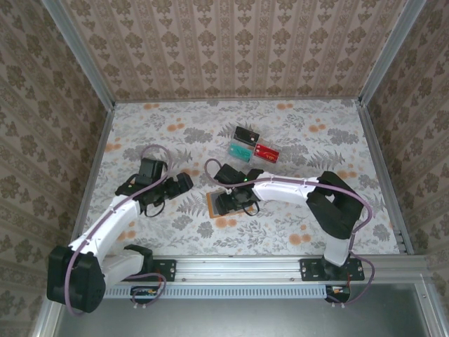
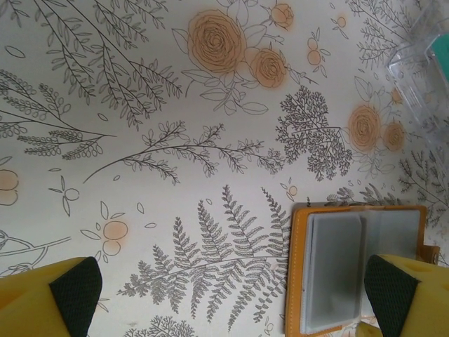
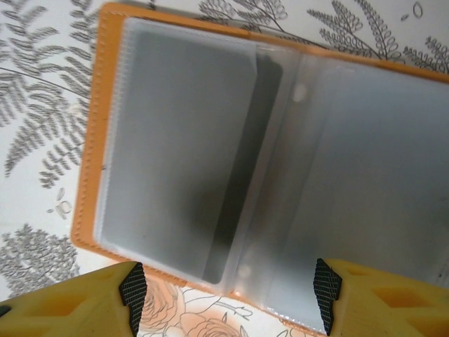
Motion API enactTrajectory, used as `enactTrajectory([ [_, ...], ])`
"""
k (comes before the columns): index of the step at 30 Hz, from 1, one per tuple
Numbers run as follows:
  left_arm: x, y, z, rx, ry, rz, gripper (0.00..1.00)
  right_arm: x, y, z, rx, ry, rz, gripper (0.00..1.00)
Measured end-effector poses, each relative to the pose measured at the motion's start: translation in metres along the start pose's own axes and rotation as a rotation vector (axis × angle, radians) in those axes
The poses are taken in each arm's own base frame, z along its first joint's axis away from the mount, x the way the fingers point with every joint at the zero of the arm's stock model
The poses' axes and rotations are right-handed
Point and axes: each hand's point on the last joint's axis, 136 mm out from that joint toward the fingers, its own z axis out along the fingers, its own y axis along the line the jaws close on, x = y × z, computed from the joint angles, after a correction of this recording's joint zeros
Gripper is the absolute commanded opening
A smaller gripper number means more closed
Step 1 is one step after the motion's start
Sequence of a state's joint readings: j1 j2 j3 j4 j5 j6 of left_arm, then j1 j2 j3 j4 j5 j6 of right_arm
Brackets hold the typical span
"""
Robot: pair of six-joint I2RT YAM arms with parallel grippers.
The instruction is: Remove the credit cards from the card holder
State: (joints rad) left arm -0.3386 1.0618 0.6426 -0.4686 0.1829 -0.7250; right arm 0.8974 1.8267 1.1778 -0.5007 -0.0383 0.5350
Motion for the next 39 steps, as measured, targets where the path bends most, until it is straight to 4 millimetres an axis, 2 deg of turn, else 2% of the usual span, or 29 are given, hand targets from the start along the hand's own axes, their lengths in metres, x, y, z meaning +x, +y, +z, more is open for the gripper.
enactTrajectory([
  [5,0.009,-0.007,0.005,0.043,0.062,-0.005,1.00,-0.001,-0.005,0.002,0.026,-0.005,0.019,0.64],
  [10,0.014,-0.024,0.009,0.114,0.121,0.001,0.94,0.002,-0.016,0.005,0.068,-0.009,0.045,0.56],
  [13,0.016,-0.036,0.013,0.143,0.146,0.014,0.88,0.004,-0.021,0.009,0.091,-0.006,0.059,0.53],
  [18,0.030,-0.052,0.024,0.175,0.206,0.023,0.77,0.004,-0.025,0.009,0.110,-0.011,0.078,0.49],
  [24,0.048,-0.072,0.037,0.218,0.267,0.027,0.57,0.004,-0.028,0.011,0.123,-0.016,0.089,0.45],
  [28,0.054,-0.081,0.047,0.244,0.297,0.011,0.51,0.004,-0.029,0.011,0.125,-0.017,0.097,0.44],
  [39,0.071,-0.087,0.076,0.253,0.375,-0.013,0.48,0.004,-0.031,0.011,0.118,-0.028,0.108,0.42],
])
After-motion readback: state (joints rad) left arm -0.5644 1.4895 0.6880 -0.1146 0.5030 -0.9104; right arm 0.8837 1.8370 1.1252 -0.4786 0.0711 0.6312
